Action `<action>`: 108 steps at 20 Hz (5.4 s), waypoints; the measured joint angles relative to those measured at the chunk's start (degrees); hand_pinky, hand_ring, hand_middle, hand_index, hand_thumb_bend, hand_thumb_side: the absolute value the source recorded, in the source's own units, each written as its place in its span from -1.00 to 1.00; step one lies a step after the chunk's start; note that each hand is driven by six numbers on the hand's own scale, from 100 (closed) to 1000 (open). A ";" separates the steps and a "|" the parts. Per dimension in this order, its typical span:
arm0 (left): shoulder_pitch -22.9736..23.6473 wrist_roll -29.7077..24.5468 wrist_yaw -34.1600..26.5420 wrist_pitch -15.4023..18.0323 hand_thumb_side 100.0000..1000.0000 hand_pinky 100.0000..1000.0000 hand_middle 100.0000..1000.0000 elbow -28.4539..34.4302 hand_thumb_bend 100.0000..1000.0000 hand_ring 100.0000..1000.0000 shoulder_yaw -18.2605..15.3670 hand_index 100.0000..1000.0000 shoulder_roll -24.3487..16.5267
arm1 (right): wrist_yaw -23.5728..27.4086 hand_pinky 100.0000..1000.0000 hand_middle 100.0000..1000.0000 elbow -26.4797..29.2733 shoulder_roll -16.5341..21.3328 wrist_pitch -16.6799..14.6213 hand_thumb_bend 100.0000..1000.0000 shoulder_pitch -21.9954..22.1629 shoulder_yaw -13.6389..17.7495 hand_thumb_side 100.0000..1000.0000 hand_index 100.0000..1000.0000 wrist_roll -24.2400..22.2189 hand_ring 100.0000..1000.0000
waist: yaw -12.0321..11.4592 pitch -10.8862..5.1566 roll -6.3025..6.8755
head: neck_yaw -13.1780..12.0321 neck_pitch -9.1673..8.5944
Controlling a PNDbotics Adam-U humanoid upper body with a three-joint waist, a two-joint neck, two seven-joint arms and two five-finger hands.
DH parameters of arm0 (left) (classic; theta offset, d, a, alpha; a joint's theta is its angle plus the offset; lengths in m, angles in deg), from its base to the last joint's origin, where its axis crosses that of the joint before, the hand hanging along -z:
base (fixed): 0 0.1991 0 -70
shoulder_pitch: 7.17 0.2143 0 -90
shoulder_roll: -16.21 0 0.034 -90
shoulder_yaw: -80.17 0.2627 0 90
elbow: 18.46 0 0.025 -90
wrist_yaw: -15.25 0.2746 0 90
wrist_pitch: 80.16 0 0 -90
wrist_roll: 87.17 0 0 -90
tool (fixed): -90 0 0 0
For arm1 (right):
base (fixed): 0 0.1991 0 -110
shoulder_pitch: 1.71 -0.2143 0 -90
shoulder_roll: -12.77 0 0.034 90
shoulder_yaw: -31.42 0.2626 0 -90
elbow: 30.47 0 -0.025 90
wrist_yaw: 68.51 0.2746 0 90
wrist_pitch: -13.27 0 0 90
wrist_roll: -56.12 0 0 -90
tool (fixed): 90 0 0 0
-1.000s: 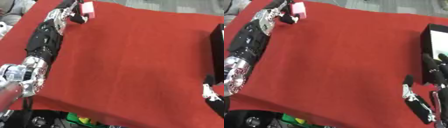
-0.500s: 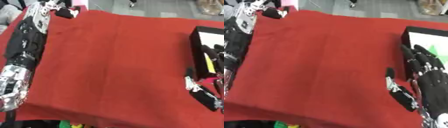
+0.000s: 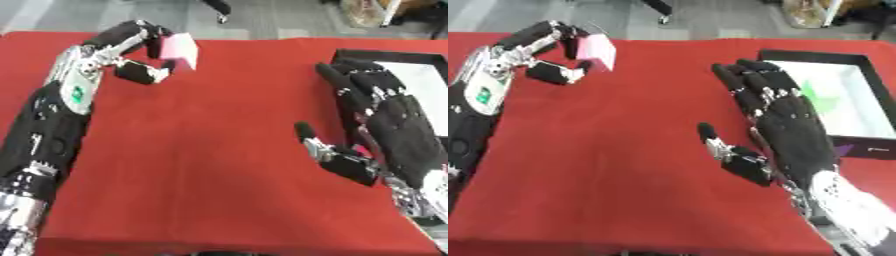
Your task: Pick up the objects with one hand, pass them to the other hand, and then place them into the box on the other side of the table.
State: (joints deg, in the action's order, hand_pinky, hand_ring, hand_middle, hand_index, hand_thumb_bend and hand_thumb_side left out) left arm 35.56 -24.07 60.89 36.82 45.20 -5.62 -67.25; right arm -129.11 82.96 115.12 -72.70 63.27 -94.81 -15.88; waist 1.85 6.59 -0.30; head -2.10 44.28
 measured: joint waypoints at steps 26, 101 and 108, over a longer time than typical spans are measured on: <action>-1.81 -22.22 -51.37 -11.93 -0.06 0.39 -0.27 8.13 -1.00 -0.12 15.50 0.17 -8.67 | -5.72 0.80 0.68 0.00 1.41 -8.21 -0.18 -2.31 -2.18 -0.38 0.95 -9.89 0.57 | -0.62 -0.19 0.46 | 5.28 0.00; -5.88 -18.40 -47.93 -8.12 0.13 0.46 -0.22 3.11 -1.00 -0.02 23.57 0.22 -3.36 | -10.16 0.94 0.69 0.01 -1.20 -7.43 -0.39 -10.86 -0.02 -0.48 0.82 -29.38 0.53 | -0.43 -1.30 0.18 | 8.42 0.00; -6.02 -18.57 -48.60 -8.29 0.11 0.46 -0.21 3.13 -1.00 -0.02 23.58 0.22 -3.04 | -9.06 0.90 0.32 0.01 -1.22 -7.62 -0.68 -11.07 0.10 -0.65 0.57 -28.82 0.46 | -0.44 -1.31 0.16 | 8.83 0.00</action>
State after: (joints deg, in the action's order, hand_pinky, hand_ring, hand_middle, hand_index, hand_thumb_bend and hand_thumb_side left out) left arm 29.54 -42.64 12.29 28.54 48.33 17.95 -70.29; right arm -138.17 82.97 113.90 -80.33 52.20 -94.72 -44.71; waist 1.41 5.29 -0.14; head 6.73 44.28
